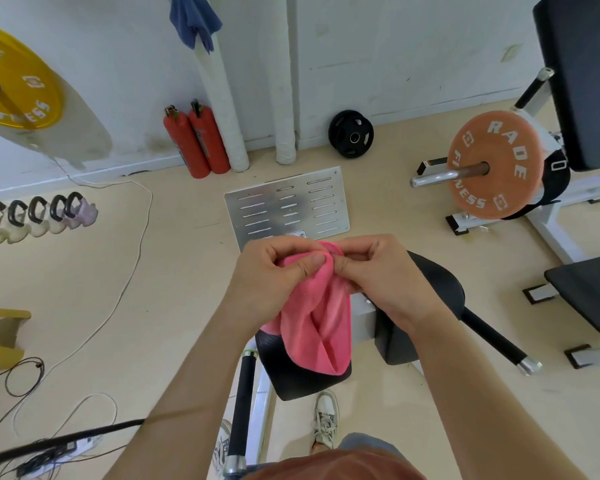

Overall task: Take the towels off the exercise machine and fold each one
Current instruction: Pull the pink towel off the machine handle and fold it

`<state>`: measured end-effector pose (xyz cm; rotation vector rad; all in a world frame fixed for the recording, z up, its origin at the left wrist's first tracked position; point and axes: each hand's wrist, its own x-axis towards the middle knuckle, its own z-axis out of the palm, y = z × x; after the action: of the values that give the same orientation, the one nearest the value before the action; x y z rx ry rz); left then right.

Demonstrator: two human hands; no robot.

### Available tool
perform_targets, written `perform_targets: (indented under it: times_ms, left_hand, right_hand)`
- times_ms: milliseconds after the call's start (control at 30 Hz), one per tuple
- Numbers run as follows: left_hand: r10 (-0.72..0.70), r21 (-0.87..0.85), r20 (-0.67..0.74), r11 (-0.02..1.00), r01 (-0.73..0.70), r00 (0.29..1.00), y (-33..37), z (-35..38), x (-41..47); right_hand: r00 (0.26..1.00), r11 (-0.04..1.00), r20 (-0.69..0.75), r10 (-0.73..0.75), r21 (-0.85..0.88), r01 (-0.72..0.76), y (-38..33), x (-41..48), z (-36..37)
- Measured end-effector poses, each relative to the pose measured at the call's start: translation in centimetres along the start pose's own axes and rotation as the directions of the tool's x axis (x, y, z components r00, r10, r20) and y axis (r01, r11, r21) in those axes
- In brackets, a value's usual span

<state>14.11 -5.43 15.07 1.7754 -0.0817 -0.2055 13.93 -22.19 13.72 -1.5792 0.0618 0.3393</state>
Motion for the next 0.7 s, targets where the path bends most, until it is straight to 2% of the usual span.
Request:
perform_targets:
  times_ms: [133,267,367,600,700]
  left_hand:
    - [0.020,-0.029,-0.115,0.999,-0.023,0.993,0.1,0.0,-0.1]
    - [0.031,-0.059,-0.144,0.997,-0.040,0.989,0.3,0.0,0.0]
    - [0.054,-0.044,-0.151,0.997,-0.061,0.987,0.4,-0.1,0.0]
    - [0.074,-0.055,-0.202,0.995,-0.087,0.977,0.7,0.2,0.1]
    - [0.080,-0.036,-0.210,0.995,-0.090,0.974,0.8,0.1,0.0]
  right_hand:
    - [1.000,0.999,-0.027,-0.007,0.039,0.008,-0.7,-0.5,0.6]
    - [0.996,0.994,-0.012,-0.085,-0.072,0.084,-1.1,-0.4,0.8]
    - [0.993,0.983,0.029,-0.116,-0.138,0.118,-1.3,-0.4,0.7]
    - [0.988,0.988,0.125,-0.096,-0.113,0.110,-2.3,-0.4,1.1]
    - [0.978,0.972,0.180,-0.109,-0.187,0.143,-2.8,-0.2,1.2]
